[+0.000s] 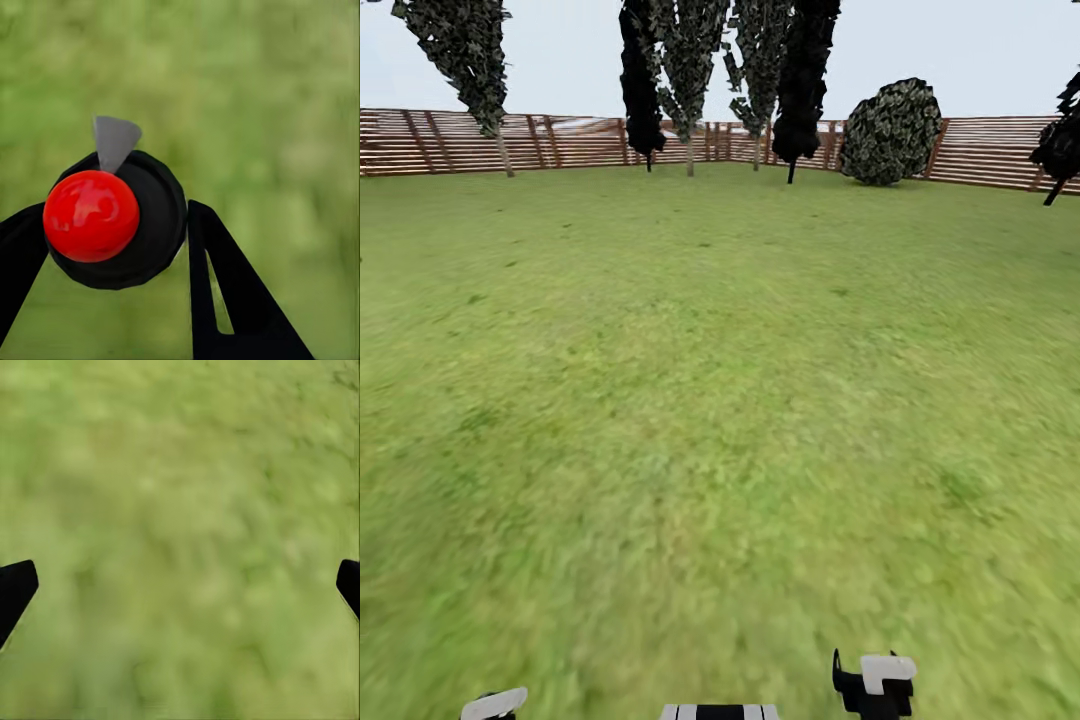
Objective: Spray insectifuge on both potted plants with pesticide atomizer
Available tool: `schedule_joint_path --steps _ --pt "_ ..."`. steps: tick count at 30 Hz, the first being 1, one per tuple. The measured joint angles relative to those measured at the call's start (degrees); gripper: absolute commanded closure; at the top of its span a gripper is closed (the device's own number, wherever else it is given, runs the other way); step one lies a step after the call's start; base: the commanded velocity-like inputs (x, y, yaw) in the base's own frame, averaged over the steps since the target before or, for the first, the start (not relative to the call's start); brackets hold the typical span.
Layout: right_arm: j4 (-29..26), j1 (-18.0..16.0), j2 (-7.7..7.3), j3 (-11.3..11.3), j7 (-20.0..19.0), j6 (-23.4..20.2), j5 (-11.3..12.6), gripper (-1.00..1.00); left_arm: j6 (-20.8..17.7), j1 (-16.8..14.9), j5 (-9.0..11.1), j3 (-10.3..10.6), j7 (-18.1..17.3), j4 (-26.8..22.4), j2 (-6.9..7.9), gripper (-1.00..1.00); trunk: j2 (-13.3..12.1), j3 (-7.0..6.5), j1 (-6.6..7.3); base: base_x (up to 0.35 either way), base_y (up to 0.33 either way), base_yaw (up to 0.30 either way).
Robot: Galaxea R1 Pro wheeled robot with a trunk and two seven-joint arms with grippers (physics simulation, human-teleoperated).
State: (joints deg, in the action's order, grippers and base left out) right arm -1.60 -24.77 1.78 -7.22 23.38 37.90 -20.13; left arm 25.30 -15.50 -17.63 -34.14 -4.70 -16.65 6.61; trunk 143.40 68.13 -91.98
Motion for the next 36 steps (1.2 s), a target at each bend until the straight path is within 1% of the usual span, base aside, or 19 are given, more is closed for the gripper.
schedule_joint_path --steps 36 --pt "0.1 0.0 0.02 0.0 -0.1 0.0 -0.1 -1.00 0.1 0.0 0.0 -0.1 0.0 0.0 0.00 1.00 0.0 -0.15 0.00 0.339 -0.123 0.265"
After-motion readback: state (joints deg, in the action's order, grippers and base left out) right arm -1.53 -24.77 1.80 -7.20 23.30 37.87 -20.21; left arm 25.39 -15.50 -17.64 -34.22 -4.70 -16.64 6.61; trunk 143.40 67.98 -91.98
